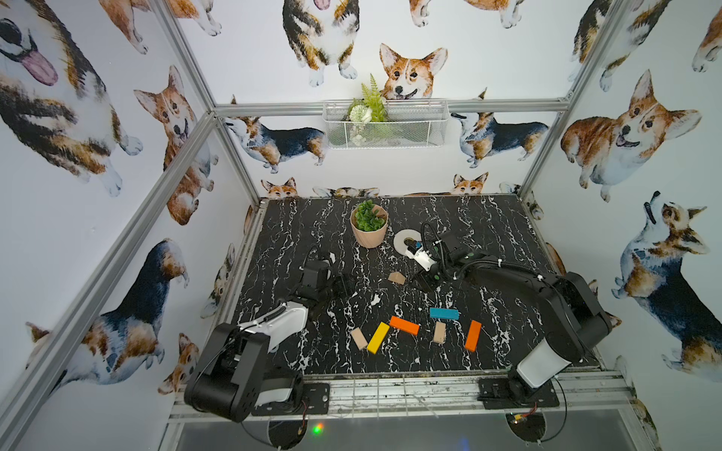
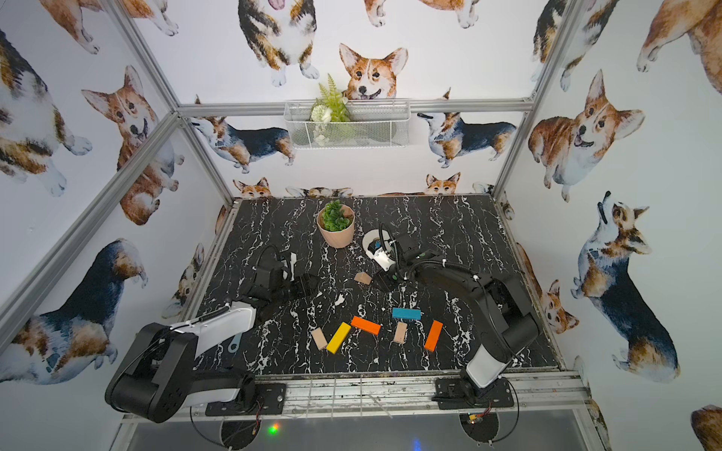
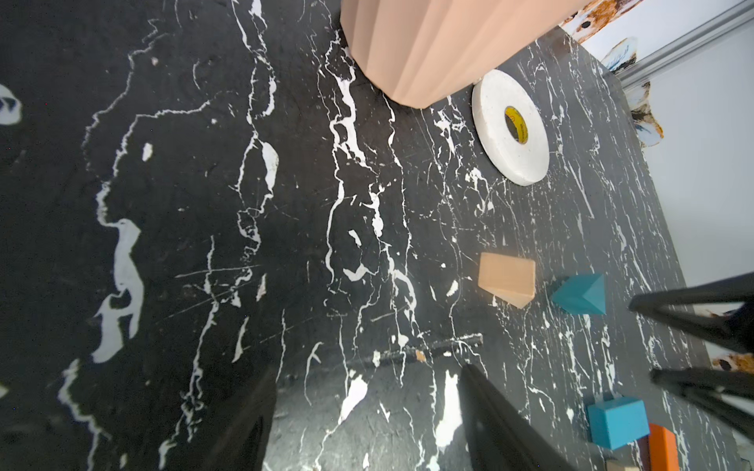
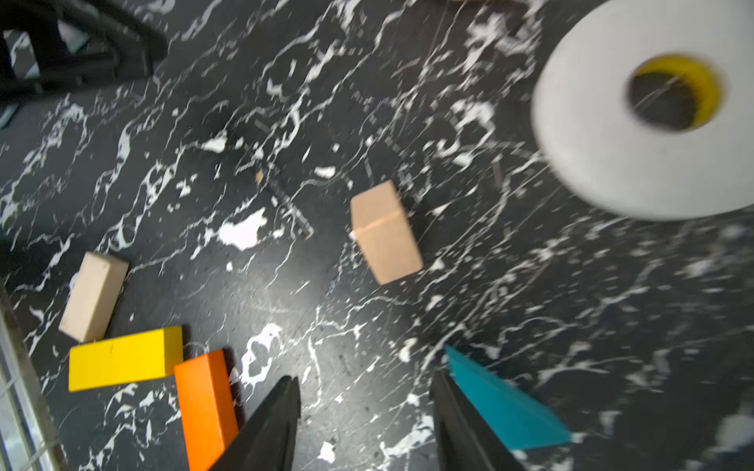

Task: Assemble a carrot with building blocks
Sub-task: Pick up the building block from the center of the board.

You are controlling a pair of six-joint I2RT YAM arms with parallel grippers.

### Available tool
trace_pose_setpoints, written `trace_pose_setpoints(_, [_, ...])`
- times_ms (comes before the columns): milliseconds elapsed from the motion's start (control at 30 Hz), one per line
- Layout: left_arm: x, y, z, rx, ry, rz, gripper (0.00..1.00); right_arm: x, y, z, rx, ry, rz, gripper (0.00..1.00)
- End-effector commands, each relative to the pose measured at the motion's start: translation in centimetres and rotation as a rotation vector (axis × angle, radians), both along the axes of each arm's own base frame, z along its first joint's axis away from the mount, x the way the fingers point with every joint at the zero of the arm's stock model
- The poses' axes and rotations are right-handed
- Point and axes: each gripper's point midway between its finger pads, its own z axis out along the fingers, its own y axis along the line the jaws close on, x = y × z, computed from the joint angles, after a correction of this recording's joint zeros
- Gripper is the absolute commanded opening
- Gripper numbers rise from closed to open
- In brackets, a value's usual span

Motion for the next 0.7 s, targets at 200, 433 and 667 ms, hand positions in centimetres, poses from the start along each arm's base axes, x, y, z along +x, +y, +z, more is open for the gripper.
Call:
trace_pose_setpoints(200, [0.5,-0.3,0.3,-0.013,-0.013,-0.012,0.74,2.5,2.7,-1.3,0.077,-0.065,0.069,0.56])
trace_pose_setpoints(433, [0.5,-0.6,0.1,-0.025,-0.003,-0.02,0.73,3.7,2.9,-3.4,0.043,-0.06,0.046,0.56])
trace_pose_setpoints(667, [0.6,-0.6,0.0,-0.025,0.002,-0.023,0.74,4.4,3.2,-4.1,0.038,-0.075,0.058,0.55])
